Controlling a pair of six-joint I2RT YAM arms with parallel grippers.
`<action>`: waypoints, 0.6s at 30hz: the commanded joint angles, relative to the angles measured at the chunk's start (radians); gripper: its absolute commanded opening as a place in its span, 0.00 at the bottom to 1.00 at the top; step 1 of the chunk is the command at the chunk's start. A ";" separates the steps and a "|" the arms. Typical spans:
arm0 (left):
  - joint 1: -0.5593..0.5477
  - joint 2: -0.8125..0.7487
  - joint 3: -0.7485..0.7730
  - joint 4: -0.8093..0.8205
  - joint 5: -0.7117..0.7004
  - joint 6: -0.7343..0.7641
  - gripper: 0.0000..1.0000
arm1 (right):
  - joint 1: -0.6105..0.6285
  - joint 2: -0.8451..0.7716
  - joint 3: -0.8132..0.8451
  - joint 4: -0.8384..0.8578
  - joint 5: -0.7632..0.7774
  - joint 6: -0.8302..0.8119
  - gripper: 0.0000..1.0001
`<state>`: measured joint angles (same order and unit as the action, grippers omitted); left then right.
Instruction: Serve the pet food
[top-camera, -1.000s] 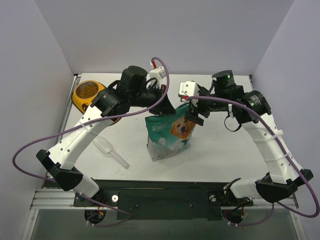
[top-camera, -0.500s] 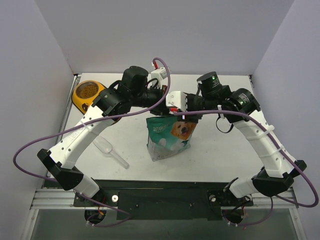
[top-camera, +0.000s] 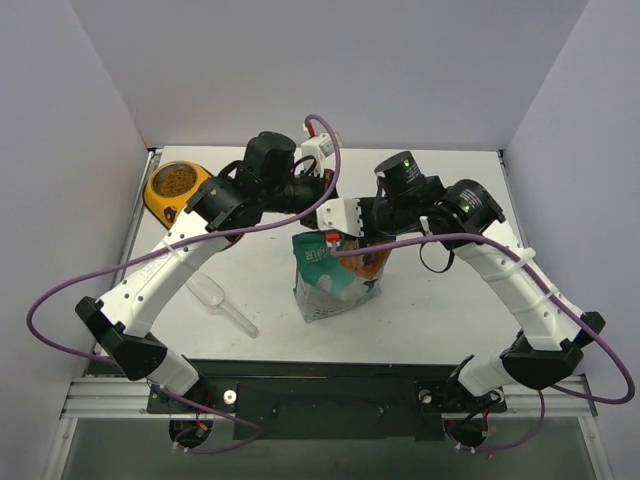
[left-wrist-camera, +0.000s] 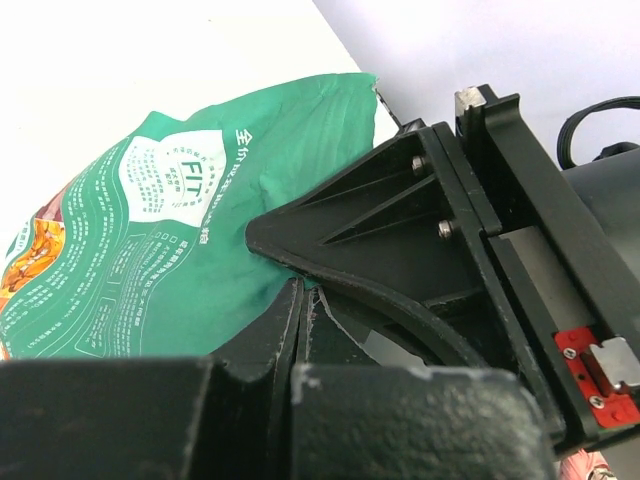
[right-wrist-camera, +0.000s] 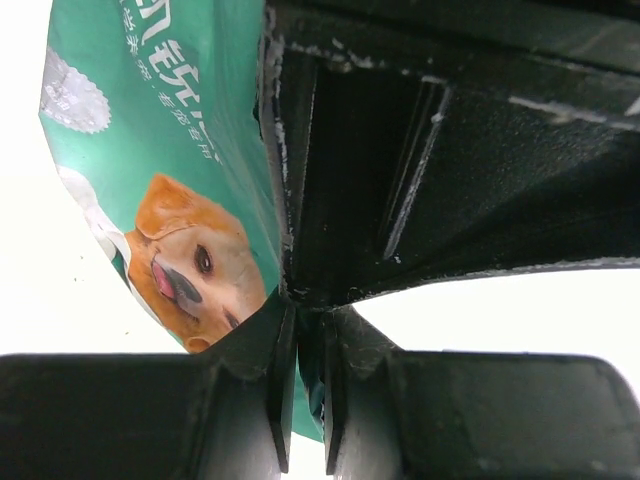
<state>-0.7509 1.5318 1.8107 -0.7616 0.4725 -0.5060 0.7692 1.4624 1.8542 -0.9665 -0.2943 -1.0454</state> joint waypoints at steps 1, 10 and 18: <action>0.005 -0.036 0.003 0.041 -0.023 0.033 0.03 | -0.011 -0.065 -0.052 0.037 0.118 0.004 0.00; 0.001 -0.102 -0.050 0.011 -0.170 0.170 0.47 | -0.038 -0.056 -0.029 0.020 0.003 0.036 0.00; -0.074 -0.125 -0.074 -0.036 -0.261 0.371 0.48 | -0.077 -0.056 -0.021 0.023 -0.057 0.050 0.00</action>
<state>-0.7860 1.4471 1.7618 -0.7704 0.2943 -0.2916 0.7212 1.4338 1.8137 -0.9314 -0.3481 -1.0111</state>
